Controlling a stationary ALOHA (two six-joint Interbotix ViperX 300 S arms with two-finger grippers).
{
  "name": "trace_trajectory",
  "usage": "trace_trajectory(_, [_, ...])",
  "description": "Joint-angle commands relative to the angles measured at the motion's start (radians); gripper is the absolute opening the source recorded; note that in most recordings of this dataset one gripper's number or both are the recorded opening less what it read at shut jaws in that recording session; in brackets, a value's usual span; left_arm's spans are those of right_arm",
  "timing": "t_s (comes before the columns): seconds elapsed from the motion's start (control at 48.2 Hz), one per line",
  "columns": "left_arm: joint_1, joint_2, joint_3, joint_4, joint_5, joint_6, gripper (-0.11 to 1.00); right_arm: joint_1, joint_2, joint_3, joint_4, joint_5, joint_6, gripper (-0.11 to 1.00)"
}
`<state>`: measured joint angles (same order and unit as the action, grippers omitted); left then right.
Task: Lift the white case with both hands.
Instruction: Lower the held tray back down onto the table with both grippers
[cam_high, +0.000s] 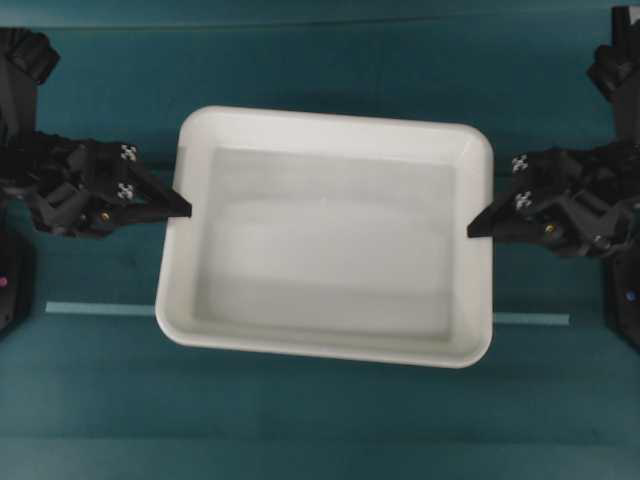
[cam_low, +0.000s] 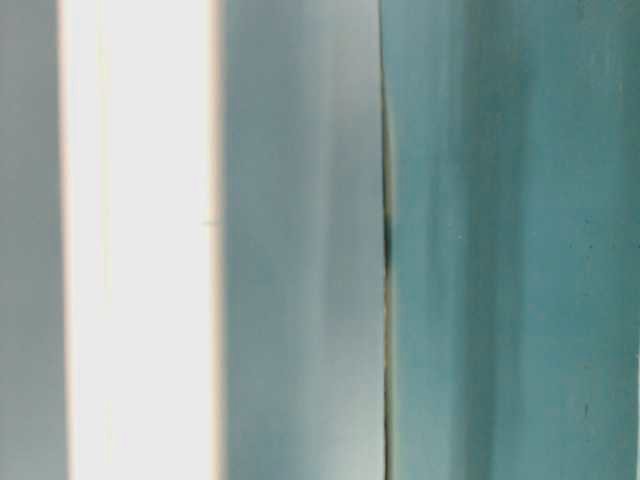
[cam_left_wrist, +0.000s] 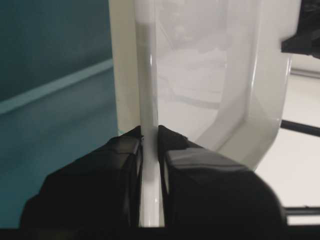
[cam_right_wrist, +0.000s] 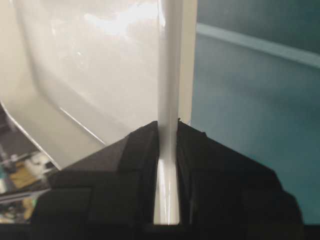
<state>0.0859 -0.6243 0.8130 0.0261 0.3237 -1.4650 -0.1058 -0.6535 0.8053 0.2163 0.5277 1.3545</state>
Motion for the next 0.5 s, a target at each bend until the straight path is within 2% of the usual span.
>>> trace_trajectory(0.0, [0.002,0.04,0.012,0.003,-0.058,-0.002,0.08,0.003,0.044,0.014,0.003,-0.052,-0.023,0.1])
trace_trajectory(0.477, [0.014,0.15,0.121,0.002,-0.104,-0.002,0.07,0.021,0.17,0.129,0.003,-0.189,-0.044,0.1])
